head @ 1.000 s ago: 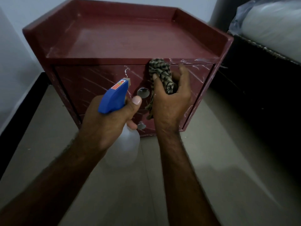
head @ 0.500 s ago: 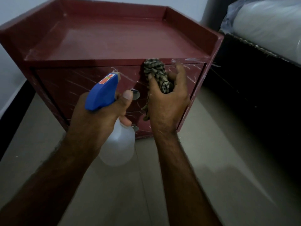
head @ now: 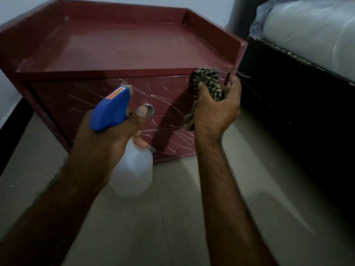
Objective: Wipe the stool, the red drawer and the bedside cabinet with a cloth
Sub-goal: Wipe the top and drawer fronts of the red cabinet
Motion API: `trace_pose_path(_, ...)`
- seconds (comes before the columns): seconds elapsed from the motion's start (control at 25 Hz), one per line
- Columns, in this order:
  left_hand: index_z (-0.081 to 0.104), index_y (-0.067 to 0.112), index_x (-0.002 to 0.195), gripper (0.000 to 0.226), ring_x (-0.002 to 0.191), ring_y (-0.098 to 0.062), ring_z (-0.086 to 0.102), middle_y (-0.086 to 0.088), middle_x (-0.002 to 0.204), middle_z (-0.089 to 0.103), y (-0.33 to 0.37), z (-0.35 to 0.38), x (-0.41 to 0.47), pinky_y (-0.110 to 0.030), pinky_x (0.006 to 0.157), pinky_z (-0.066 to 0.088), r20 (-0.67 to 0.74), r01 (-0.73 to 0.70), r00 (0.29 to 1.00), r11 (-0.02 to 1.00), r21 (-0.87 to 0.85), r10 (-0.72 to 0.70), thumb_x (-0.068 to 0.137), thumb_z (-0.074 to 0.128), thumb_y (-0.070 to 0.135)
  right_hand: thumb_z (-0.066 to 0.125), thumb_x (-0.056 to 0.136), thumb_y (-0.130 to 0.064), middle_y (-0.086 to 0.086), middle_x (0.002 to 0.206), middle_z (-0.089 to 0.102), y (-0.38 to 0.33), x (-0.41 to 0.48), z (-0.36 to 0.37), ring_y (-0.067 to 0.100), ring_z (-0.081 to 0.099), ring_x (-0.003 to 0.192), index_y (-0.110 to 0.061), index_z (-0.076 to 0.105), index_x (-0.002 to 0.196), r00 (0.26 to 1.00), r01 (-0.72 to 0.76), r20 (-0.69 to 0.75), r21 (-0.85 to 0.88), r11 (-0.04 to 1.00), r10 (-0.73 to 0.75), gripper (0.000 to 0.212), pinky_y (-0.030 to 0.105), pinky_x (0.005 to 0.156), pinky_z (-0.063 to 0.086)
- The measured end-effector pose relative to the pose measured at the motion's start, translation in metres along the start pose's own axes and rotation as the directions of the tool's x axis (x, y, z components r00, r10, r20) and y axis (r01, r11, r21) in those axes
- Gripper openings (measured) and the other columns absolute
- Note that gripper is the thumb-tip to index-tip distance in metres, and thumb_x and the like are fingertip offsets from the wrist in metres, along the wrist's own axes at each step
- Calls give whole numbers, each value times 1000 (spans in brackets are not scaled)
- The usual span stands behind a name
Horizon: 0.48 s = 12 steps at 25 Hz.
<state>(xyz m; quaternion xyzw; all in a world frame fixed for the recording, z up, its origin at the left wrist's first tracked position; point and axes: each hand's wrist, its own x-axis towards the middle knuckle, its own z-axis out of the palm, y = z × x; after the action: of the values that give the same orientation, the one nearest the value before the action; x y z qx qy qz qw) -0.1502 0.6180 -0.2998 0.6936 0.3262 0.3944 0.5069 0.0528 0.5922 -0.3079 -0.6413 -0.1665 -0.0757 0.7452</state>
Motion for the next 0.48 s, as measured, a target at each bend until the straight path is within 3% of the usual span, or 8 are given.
trace_pose_path(0.16,66,55,84,11,74,-30,72,-1,74,72,3,4,-3,-64,91,52,6,-27,1000,999,-43,27,77,71,63,86,84,-24,-9,109,70,-2,-10,5,2,68,95,-21,55,147,997,36,67,-32,999,-34,71,3,72,50)
trace_pose_path(0.24,66,57,85,12,74,-31,72,-1,74,71,6,7,-4,-65,93,51,21,-39,999,996,-81,41,75,72,61,87,83,-25,-13,107,68,0,-6,1,0,67,94,-21,54,148,997,29,68,-45,999,-26,73,2,72,48)
trace_pose_path(0.4,66,54,89,15,72,-32,72,-1,71,69,9,8,-8,-65,90,53,12,-68,997,992,-109,70,76,73,60,86,83,-26,-11,107,69,1,22,-12,3,69,94,-20,57,146,999,-45,-17,-28,999,45,70,18,82,58)
trace_pose_path(0.48,65,51,101,21,71,-30,72,2,73,69,8,11,-9,-60,88,55,12,-80,997,990,-113,82,83,75,54,85,83,-26,-11,108,69,1,20,-11,3,68,95,-22,57,145,999,-34,7,-33,999,35,68,13,79,55)
